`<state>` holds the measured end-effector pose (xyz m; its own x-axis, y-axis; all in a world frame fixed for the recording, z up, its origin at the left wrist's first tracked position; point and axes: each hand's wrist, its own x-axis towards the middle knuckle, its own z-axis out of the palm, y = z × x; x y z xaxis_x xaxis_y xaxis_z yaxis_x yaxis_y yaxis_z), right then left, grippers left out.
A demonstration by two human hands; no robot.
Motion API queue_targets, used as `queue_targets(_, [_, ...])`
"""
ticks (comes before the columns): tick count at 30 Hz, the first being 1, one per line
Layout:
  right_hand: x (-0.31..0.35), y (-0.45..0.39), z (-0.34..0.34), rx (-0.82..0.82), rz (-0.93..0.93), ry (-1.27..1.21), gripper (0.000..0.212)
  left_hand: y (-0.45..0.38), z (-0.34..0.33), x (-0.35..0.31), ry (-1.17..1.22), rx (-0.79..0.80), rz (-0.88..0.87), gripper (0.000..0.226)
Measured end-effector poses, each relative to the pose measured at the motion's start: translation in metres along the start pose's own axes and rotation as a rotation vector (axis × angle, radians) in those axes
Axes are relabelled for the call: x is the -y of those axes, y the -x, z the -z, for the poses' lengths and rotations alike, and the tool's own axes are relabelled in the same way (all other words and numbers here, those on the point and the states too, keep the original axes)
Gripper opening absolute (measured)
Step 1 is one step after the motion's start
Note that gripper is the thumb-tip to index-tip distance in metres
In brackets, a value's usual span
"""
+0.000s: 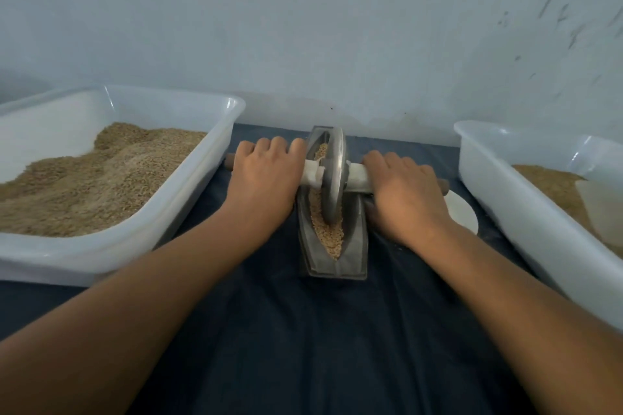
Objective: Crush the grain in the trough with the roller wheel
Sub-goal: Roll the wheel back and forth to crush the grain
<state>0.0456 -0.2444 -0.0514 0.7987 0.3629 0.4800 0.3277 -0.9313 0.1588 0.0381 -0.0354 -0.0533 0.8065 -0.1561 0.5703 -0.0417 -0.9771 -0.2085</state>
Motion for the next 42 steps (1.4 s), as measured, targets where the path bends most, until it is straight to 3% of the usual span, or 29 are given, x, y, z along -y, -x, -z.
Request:
queue_targets(10, [0.010, 0.026, 0.028, -0.010, 0.060, 0.053, 0.044, 0.025, 0.022, 0.007, 0.039, 0.117, -0.060, 0.048])
queue_targets(17, [0.008, 0.032, 0.025, -0.074, 0.016, 0.006, 0.036, 0.027, 0.026, 0.008, 0.058, 0.077, -0.071, 0.049])
queue_targets(29, [-0.003, -0.014, -0.012, -0.086, -0.043, 0.002, 0.018, -0.015, -0.002, 0.008, 0.000, 0.105, -0.033, 0.037])
queue_targets(42, [-0.021, -0.070, -0.016, 0.159, -0.102, -0.061, 0.016, -0.056, -0.024, 0.011, 0.040, 0.104, 0.024, 0.026])
